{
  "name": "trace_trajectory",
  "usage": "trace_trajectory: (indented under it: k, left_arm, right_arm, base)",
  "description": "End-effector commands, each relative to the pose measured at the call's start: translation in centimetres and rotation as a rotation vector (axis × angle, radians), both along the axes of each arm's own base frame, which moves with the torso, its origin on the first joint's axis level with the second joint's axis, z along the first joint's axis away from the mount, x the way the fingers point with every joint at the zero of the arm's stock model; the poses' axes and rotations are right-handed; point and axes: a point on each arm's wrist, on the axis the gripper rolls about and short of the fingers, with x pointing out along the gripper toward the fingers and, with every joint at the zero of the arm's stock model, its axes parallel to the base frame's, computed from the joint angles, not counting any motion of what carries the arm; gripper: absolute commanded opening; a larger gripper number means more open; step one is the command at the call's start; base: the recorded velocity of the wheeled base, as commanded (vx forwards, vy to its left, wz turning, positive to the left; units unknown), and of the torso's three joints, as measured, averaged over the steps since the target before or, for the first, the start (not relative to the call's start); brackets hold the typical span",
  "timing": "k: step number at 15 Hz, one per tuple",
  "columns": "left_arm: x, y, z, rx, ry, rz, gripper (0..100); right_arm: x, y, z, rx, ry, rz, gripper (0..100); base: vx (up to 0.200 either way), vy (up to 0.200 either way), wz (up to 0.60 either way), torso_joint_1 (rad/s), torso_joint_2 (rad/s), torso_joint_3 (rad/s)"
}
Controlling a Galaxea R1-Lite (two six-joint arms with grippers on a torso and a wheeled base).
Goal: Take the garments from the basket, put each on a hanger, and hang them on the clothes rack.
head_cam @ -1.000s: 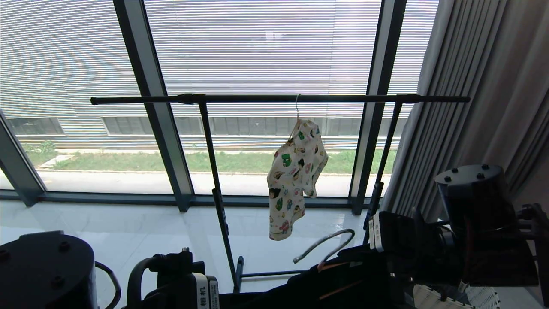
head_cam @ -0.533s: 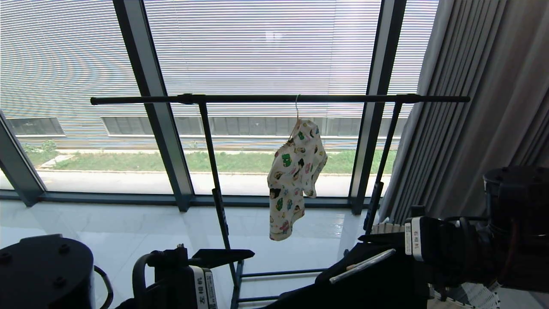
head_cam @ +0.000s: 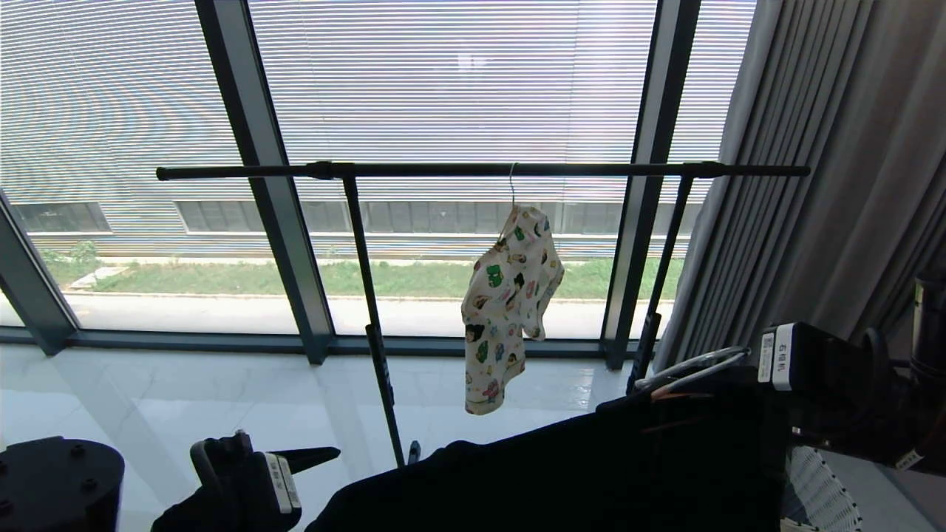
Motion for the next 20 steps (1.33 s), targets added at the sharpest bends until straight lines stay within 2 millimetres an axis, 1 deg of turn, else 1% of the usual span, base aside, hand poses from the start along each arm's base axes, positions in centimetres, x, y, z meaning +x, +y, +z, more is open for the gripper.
trace_trajectory:
  k: [1,5,6,8,10,11,12,13,14,16,18,19,20]
  left_arm:
    - [0.9,0.5,-0.6,0.019,0.037,0.065,100]
    - [1.5,0.1,-0.2,-0.006,0.047,0.08,100]
    - [1.5,0.1,-0.2,-0.007,0.046,0.08,0]
    - [1.6,0.4,-0.6,0.01,0.065,0.099,0]
    - [2.5,1.4,-1.4,0.046,0.093,0.202,0]
    - [3.2,2.2,-1.8,0.068,0.11,0.285,0]
    - [3.6,2.7,-1.9,0.075,0.114,0.327,0]
    - [4.3,3.9,-2.0,0.079,0.123,0.417,0]
    - [4.5,4.4,-2.0,0.076,0.125,0.448,0]
    - [4.4,4.5,-2.0,0.076,0.125,0.452,0]
    - [4.1,3.8,-1.5,0.068,0.097,0.406,0]
    - [3.9,3.7,-1.4,0.064,0.089,0.392,100]
    - [3.7,3.4,-1.2,0.058,0.08,0.377,100]
  right_arm:
    - [-0.1,-0.1,0.2,0.005,-0.008,0.0,0]
    - [-0.2,-0.1,0.2,0.006,-0.009,0.003,0]
    - [-0.2,-0.1,0.2,0.004,-0.009,0.004,0]
    - [-0.2,-0.1,0.2,0.005,-0.011,0.001,0]
    - [-0.3,-0.2,0.3,0.008,-0.013,-0.003,0]
    - [-0.3,-0.3,0.4,0.016,-0.007,-0.011,0]
    - [-0.4,-0.3,0.5,0.024,0.0,-0.016,0]
    - [-0.5,-0.4,0.6,0.043,0.014,-0.039,0]
    - [-0.6,-0.5,0.7,0.05,0.019,-0.058,0]
    - [-0.5,-0.5,0.7,0.057,0.029,-0.067,0]
    - [-0.5,-0.5,0.6,0.053,0.034,-0.067,0]
    - [-0.5,-0.5,0.5,0.051,0.038,-0.067,0]
    - [-0.6,-0.5,0.4,0.048,0.041,-0.068,0]
  base:
    - [0.0,0.0,0.0,0.0,0.0,0.0]
    - [0.0,0.0,0.0,0.0,0.0,0.0]
    - [0.0,0.0,0.0,0.0,0.0,0.0]
    - [0.0,0.0,0.0,0.0,0.0,0.0]
    - [0.0,0.0,0.0,0.0,0.0,0.0]
    - [0.0,0.0,0.0,0.0,0.0,0.0]
    - [0.0,0.0,0.0,0.0,0.0,0.0]
    - [0.0,0.0,0.0,0.0,0.0,0.0]
    - [0.0,0.0,0.0,0.0,0.0,0.0]
    - [0.0,0.0,0.0,0.0,0.0,0.0]
    - [0.0,0.0,0.0,0.0,0.0,0.0]
    - [0.0,0.0,0.0,0.0,0.0,0.0]
    - [0.0,0.0,0.0,0.0,0.0,0.0]
